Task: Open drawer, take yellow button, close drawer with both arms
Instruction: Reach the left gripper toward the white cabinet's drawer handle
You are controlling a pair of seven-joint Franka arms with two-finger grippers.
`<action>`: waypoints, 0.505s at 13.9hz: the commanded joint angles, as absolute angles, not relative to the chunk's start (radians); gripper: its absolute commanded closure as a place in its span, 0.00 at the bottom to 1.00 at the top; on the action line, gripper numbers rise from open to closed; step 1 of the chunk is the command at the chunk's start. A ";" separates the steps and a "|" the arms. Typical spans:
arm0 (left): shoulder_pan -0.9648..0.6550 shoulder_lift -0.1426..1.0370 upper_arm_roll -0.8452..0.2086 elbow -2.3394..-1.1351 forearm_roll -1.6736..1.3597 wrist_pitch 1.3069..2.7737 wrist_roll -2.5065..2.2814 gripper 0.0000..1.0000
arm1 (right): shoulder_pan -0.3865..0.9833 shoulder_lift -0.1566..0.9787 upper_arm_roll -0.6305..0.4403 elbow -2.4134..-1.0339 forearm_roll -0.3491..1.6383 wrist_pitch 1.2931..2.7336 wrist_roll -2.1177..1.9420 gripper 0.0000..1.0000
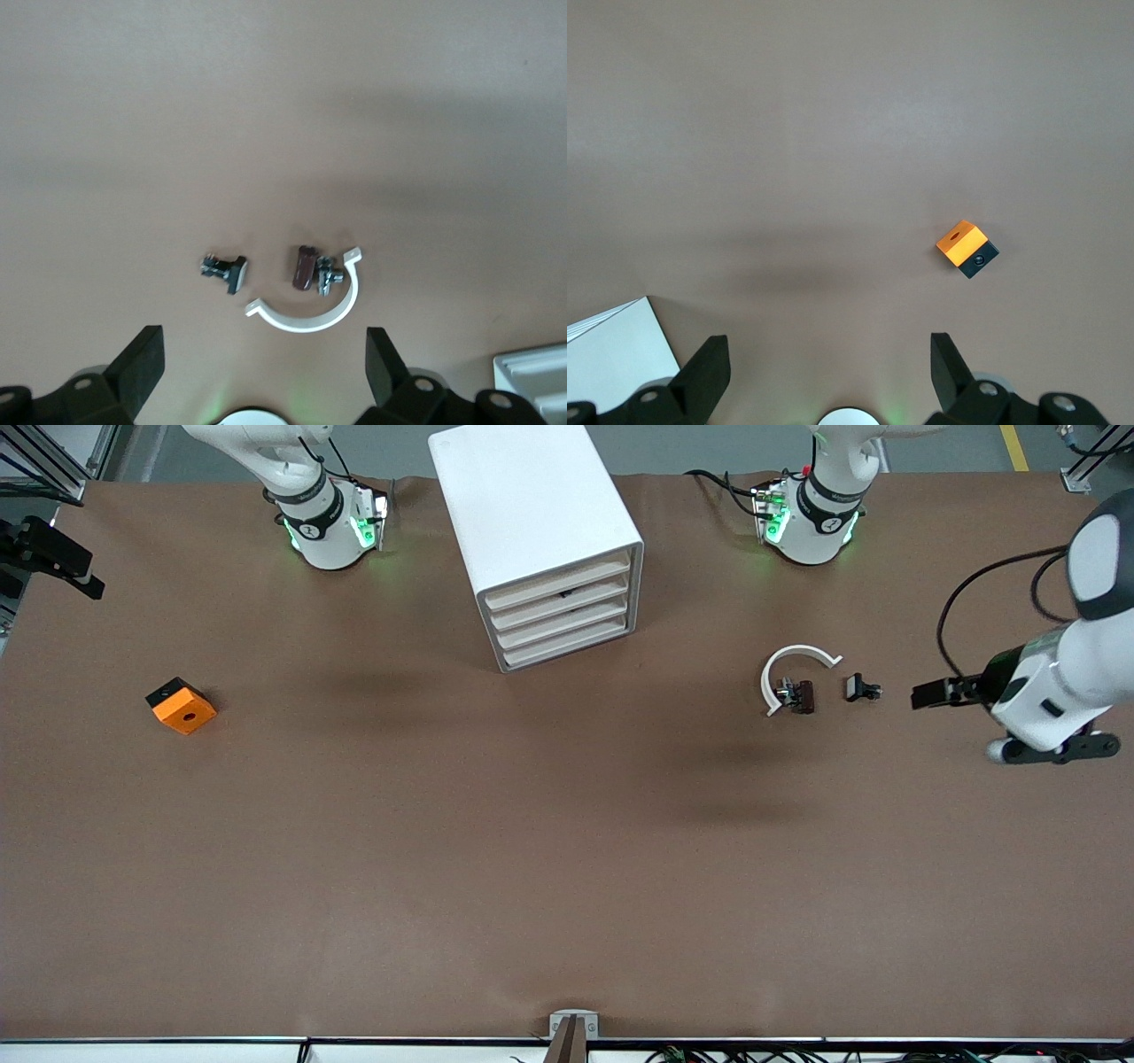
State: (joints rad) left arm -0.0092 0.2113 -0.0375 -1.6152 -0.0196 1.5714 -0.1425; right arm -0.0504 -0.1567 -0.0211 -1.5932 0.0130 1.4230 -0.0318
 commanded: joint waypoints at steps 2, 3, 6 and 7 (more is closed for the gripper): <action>-0.080 0.328 -0.048 -1.592 0.002 1.658 -0.338 0.00 | -0.052 -0.178 -0.023 -1.608 -0.005 1.427 -0.029 0.00; -0.110 0.354 -0.048 -1.592 0.003 1.678 -0.410 0.00 | -0.051 -0.178 -0.023 -1.609 -0.005 1.428 -0.026 0.00; -0.184 0.420 -0.049 -1.539 -0.014 1.674 -0.614 0.00 | -0.051 -0.178 -0.023 -1.609 -0.005 1.430 -0.017 0.00; -0.204 0.449 -0.049 -1.499 -0.046 1.660 -0.721 0.00 | -0.051 -0.178 -0.023 -1.609 -0.005 1.430 -0.018 0.00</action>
State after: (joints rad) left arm -0.1805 0.4026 -0.0481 -1.5864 -0.0249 1.6888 -0.5865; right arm -0.0508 -0.1567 -0.0243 -1.5933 0.0110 1.4230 -0.0307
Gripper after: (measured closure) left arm 0.000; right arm 0.000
